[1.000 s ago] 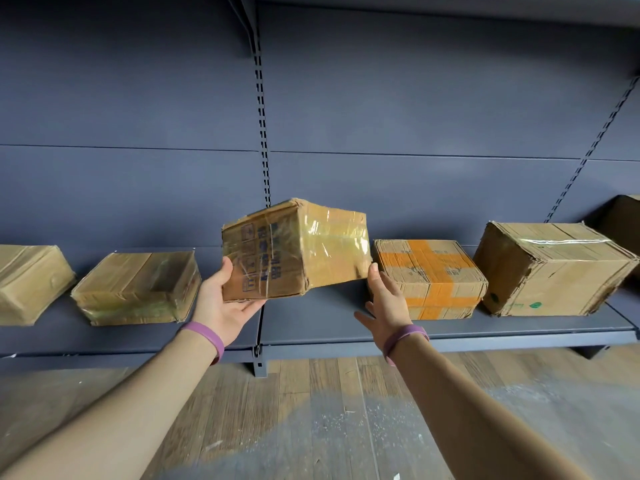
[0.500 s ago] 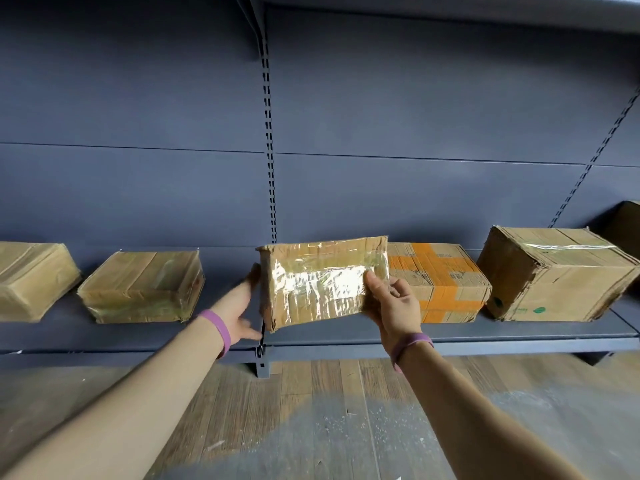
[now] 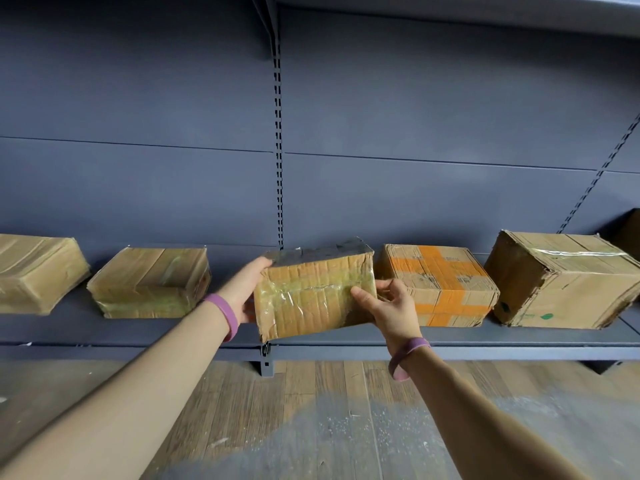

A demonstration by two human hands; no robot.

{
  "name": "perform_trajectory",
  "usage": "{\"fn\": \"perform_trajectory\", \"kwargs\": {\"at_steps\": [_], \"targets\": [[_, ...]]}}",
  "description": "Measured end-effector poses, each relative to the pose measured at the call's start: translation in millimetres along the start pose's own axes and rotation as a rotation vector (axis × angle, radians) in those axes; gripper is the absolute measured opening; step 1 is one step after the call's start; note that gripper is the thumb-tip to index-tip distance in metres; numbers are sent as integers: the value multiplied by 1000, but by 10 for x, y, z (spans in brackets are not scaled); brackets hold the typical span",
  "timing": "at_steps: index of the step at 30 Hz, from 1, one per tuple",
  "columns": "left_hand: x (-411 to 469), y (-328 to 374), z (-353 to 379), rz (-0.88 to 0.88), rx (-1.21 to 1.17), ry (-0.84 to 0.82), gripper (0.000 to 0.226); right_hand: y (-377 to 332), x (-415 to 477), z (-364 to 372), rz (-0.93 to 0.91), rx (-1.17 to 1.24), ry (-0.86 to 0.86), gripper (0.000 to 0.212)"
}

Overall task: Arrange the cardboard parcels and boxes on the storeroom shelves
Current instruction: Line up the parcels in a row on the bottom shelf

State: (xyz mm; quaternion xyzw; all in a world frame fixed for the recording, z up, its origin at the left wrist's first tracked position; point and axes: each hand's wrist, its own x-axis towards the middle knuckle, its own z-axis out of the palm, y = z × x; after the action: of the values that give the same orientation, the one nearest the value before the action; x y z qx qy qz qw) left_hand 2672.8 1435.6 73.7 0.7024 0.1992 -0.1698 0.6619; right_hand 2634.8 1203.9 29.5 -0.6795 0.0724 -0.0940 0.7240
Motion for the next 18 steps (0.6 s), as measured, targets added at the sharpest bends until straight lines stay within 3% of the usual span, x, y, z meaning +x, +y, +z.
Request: {"fn": "perform_trajectory", "kwargs": {"at_steps": [3,6,7,10,11,14,18], "targets": [[7,-35,-26,48,-17,4,25,0,25,-18,52,-85,-81,68],[26,-75,-73,95,-14,5,28,-16,11,-4,181,-76,-132,96],[16,-77,-84,106,-16,6,33,-31,18,5,216,-46,-134,95],[50,-106,-102,123,-33,-29,34,-151,13,67,220,5,-86,63],[48,-109,-100,125,-25,-33,33,-162,19,77,200,-11,-76,61],[84,-153,-101,136,32,-20,40,-133,20,71,147,-46,-76,78],[42,-137,-85,185,158,-26,37,-31,21,30,102,-141,-76,29]]}}
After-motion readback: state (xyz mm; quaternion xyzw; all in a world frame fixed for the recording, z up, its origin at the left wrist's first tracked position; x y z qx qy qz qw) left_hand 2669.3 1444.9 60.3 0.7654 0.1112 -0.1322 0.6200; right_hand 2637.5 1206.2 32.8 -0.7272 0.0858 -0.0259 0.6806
